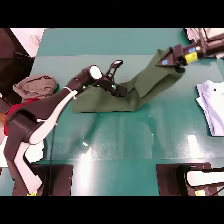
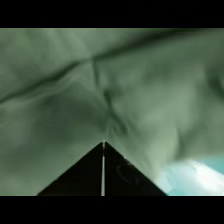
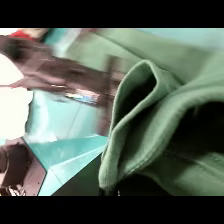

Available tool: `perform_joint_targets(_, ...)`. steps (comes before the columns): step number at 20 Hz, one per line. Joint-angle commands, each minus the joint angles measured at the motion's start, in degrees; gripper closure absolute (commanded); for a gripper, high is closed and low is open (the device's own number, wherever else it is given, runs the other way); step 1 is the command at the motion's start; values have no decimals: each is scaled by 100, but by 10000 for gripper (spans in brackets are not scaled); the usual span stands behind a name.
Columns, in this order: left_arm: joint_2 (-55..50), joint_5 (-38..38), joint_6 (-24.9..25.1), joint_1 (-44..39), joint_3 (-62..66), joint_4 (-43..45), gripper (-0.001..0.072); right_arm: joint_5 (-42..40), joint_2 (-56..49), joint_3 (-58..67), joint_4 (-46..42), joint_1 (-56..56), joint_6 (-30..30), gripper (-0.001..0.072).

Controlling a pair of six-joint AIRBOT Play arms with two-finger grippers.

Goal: Fold the shirts.

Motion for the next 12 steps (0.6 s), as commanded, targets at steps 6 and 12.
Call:
perform_joint_targets(6, -466, -175, -125, 164, 450, -59, 683, -127, -785, 1123, 0, 1143, 304, 695)
perform_joint_targets(12, 599, -1178, -59, 1276, 481, 719, 683, -741, -850, 817, 13, 1567, -116, 695)
